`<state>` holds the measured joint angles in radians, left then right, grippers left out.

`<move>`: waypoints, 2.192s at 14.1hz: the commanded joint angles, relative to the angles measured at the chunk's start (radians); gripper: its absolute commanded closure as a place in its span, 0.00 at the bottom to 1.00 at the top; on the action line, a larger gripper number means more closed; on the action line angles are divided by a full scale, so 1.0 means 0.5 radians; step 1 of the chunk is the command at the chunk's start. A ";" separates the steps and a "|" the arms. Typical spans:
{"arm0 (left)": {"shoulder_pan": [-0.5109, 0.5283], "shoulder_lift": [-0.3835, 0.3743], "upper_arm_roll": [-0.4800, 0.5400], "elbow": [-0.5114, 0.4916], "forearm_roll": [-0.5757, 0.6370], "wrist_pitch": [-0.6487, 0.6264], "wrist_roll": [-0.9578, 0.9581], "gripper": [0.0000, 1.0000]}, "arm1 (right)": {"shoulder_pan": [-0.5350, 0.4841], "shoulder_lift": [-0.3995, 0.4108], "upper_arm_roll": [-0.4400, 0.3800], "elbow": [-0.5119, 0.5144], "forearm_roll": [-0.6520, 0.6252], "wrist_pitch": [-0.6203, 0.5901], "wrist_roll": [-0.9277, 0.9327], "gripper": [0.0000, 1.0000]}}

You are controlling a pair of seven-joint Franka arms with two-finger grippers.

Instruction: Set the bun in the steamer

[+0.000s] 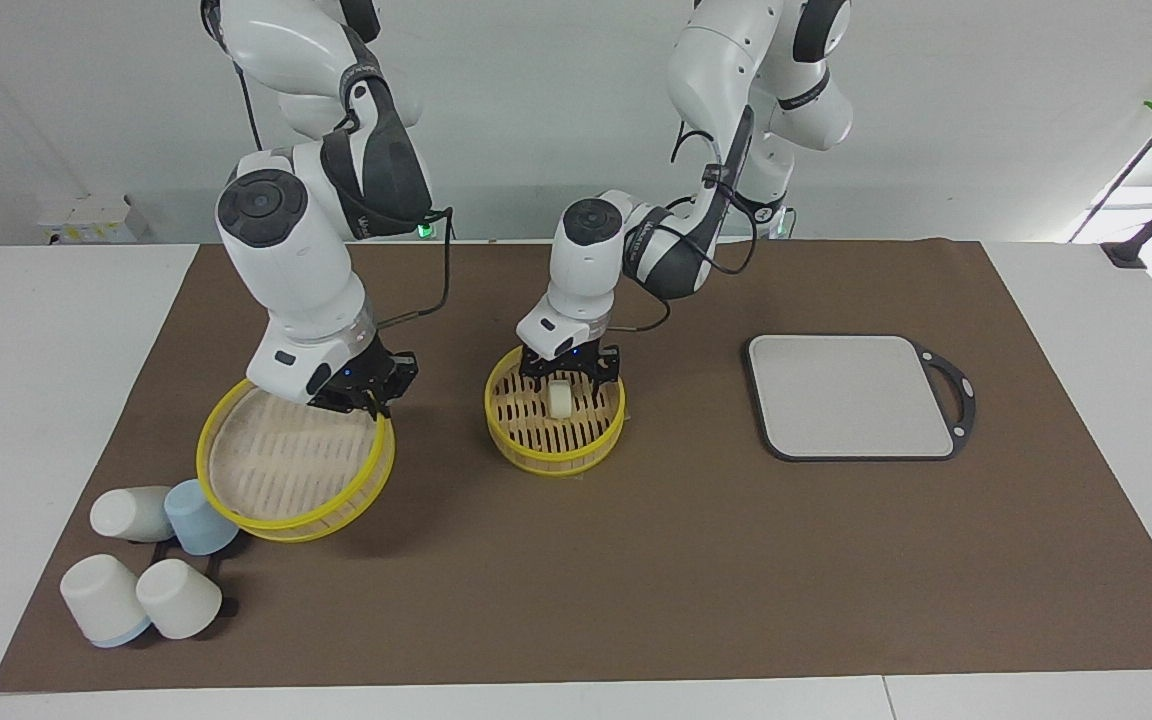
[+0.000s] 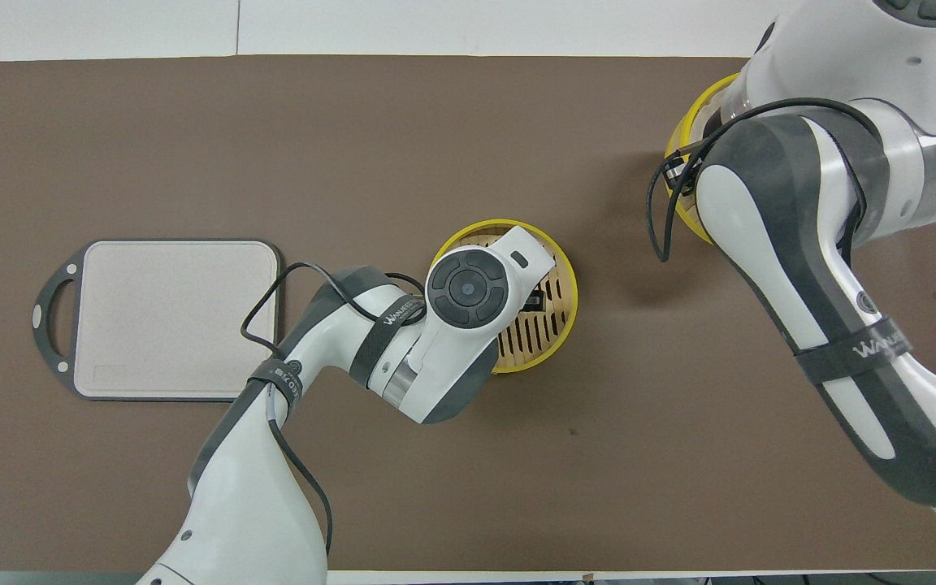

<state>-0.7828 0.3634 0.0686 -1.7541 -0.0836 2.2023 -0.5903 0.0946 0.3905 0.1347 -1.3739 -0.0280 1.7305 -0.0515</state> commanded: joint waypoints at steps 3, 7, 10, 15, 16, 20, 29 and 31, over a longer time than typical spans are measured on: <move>0.313 -0.484 0.004 -0.066 -0.017 -0.557 0.122 0.00 | 0.145 -0.072 0.007 -0.069 -0.014 0.015 0.458 1.00; 0.647 -0.726 0.010 -0.063 -0.017 -0.854 0.296 0.00 | 0.368 -0.075 0.001 -0.069 -0.048 0.039 0.945 1.00; 0.874 -0.858 0.019 -0.045 -0.005 -1.112 0.615 0.00 | 0.620 -0.112 0.001 -0.142 -0.189 0.147 1.366 1.00; 1.222 -0.902 0.022 0.093 0.188 -1.290 1.134 0.00 | 0.789 -0.115 0.007 -0.179 -0.211 0.174 1.606 1.00; 1.246 -0.902 0.022 0.100 0.201 -1.303 1.174 0.00 | 0.820 -0.109 0.007 -0.185 -0.202 0.214 1.625 1.00; 1.299 -0.908 0.028 0.106 0.229 -1.355 1.208 0.00 | 0.940 0.004 0.004 -0.139 -0.199 0.279 1.784 1.00; 1.274 -0.850 0.044 0.238 0.207 -1.352 1.205 0.00 | 0.974 0.121 0.007 -0.161 -0.202 0.494 1.821 1.00; 1.158 -0.813 0.202 0.241 0.204 -1.334 1.208 0.00 | 0.992 0.145 0.007 -0.161 -0.183 0.506 1.821 1.00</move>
<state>-0.1498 -0.0808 0.1034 -1.6730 0.0104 1.5528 -0.0018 0.5903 0.4608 0.1315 -1.4446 -0.1159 1.9663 0.8403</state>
